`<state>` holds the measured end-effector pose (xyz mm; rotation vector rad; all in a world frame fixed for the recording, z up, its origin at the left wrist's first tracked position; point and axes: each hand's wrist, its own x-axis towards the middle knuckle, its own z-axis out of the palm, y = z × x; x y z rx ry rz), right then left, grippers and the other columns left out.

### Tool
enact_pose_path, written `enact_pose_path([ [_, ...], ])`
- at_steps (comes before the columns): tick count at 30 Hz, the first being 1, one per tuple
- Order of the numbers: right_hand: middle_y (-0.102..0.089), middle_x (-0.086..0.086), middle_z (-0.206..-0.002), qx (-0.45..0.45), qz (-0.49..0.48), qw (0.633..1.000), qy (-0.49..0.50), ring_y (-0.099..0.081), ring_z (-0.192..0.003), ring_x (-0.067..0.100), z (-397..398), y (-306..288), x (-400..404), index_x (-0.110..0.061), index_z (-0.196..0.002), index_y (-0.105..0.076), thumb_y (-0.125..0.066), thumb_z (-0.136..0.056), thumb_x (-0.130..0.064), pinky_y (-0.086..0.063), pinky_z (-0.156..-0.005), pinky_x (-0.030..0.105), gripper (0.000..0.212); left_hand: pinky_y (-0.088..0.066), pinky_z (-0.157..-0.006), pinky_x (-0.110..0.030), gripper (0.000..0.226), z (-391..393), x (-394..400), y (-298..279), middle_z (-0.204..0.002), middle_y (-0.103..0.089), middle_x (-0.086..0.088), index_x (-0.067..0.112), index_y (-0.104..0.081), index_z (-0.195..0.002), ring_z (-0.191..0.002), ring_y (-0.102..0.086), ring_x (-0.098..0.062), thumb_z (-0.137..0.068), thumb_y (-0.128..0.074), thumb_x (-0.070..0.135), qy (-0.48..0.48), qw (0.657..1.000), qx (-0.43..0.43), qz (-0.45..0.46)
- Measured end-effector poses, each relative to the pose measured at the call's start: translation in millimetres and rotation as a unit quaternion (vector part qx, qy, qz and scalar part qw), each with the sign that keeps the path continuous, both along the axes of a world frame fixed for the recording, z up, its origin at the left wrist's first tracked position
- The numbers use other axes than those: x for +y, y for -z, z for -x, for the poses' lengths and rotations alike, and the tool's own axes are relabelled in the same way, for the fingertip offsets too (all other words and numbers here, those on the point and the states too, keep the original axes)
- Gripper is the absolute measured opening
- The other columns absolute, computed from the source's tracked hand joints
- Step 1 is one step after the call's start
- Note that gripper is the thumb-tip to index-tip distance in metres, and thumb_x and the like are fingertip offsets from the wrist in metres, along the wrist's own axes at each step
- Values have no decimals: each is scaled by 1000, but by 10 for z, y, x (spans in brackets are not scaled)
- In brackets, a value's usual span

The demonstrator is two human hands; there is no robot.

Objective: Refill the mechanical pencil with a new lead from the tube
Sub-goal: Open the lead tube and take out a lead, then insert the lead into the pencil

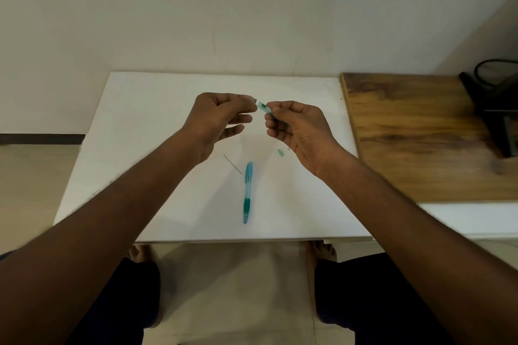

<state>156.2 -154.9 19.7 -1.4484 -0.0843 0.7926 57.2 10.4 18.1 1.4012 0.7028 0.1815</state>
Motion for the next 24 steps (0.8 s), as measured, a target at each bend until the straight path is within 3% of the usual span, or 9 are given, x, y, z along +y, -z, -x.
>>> enact_pose_path([
  [8, -80, 14, -97, -93, 36, 995, -27, -77, -85, 20, 62, 5, -10, -3, -115, -79, -72, -101, -6, -66, -91, 37, 16, -59, -67, -18, 13, 50, 45, 31, -94, -85, 5, 21, -86, -98, -81, -76, -1, -94, -80, 31, 4, 998, 28, -52],
  [12, -82, 15, -98, -149, 59, 987, -33, -79, -83, 21, 42, 19, -37, -6, -111, -82, -76, -98, -8, -67, -89, 37, 14, -59, -66, -16, 13, 86, 77, 33, -97, -85, 5, 22, -86, -96, -80, -76, 1, -94, -80, 33, 38, 997, 34, -61],
  [16, -83, 6, -91, -202, 91, 974, -54, -81, -80, 18, 12, 19, -51, -13, -107, -84, -79, -96, -10, -67, -83, 32, 12, -58, -69, -15, 10, 108, 138, 23, -99, -85, 3, 20, -87, -98, -80, -75, 0, -90, -84, 25, 63, 994, 27, -81],
  [20, -83, 4, -89, -197, 93, 974, -55, -82, -80, 20, 73, 50, -34, -11, -107, -84, -81, -95, -10, -68, -84, 34, 13, -58, -71, -15, 8, 144, 164, 37, -103, -85, 3, 14, -87, -96, -81, -73, -1, -89, -85, 17, 69, 994, 10, -84],
  [24, -84, 6, -92, -164, 80, 982, -43, -83, -81, 21, 151, 71, 8, -10, -105, -82, -84, -92, -13, -68, -85, 38, 14, -62, -73, -20, 11, 173, 82, 62, -102, -85, 2, 17, -86, -101, -89, -79, -9, -92, -85, 22, 43, 995, -10, -92],
])
